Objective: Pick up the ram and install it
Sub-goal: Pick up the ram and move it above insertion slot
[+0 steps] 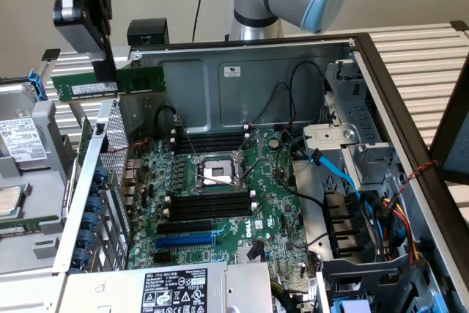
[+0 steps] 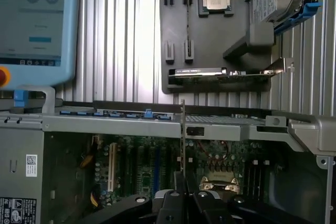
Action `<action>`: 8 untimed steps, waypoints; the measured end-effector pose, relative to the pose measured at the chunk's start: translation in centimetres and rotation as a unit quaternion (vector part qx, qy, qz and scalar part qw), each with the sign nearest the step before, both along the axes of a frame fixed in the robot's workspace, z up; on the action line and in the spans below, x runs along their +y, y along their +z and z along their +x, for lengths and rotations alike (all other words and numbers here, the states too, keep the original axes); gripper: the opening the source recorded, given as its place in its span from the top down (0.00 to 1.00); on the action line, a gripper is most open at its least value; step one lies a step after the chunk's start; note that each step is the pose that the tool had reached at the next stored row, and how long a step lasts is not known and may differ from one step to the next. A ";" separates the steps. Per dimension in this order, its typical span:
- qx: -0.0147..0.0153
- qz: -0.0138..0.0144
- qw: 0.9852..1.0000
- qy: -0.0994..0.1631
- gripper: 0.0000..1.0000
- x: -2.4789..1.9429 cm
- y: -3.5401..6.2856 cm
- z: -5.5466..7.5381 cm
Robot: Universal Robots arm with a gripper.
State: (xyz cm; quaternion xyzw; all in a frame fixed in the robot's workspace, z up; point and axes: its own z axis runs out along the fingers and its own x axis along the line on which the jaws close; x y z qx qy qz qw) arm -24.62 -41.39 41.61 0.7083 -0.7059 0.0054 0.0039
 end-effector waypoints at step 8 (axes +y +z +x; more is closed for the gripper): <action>0.000 0.000 1.000 0.000 0.88 0.39 0.00 3.3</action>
